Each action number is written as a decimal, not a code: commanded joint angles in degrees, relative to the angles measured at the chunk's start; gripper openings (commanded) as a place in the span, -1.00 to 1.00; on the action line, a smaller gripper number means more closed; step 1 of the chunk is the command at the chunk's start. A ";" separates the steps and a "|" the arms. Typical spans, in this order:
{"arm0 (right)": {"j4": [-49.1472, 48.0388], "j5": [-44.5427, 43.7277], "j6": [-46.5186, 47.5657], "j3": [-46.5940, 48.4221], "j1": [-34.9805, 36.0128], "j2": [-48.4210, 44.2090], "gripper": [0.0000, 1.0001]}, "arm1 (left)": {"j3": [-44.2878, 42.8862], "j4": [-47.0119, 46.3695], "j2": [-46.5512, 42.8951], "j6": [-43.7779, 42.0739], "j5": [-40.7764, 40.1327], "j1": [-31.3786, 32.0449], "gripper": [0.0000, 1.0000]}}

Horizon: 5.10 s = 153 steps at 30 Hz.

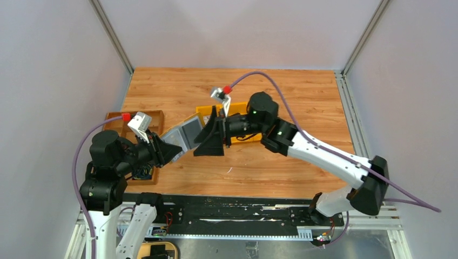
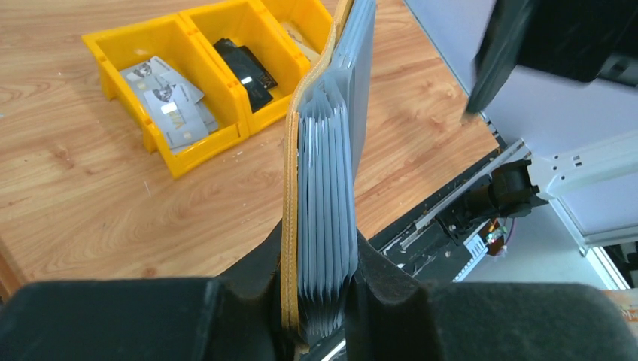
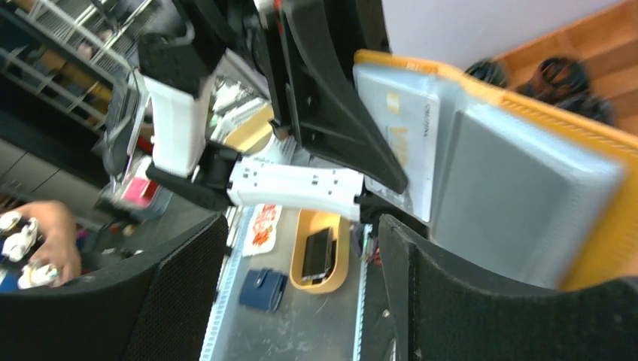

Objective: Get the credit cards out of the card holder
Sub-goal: Remove the credit card from the card holder.

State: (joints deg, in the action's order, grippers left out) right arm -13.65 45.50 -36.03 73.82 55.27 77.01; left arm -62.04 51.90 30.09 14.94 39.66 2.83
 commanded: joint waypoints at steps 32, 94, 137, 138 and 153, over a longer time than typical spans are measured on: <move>9.24 -0.04 3.65 5.09 -4.08 3.73 0.22 | -5.23 5.77 6.80 -2.79 21.52 0.07 -0.82; -2.03 8.73 1.81 4.79 -12.36 3.07 -0.11 | -6.41 9.75 6.26 -9.41 20.93 0.07 -1.00; -22.28 0.78 -15.10 -9.69 0.63 7.47 -0.69 | -3.61 5.77 5.98 -3.21 28.44 0.07 -0.28; -24.56 1.55 -16.44 -10.51 0.63 7.54 -0.73 | -3.57 5.80 6.05 -2.98 29.08 0.07 -0.19; -50.99 9.01 -32.17 -16.90 -0.44 7.68 -1.00 | -3.93 5.84 8.21 -1.89 34.13 0.14 -0.05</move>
State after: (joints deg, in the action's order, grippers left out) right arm -56.90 53.32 -65.25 57.76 55.42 86.21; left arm -65.78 57.95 37.74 12.45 68.93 2.44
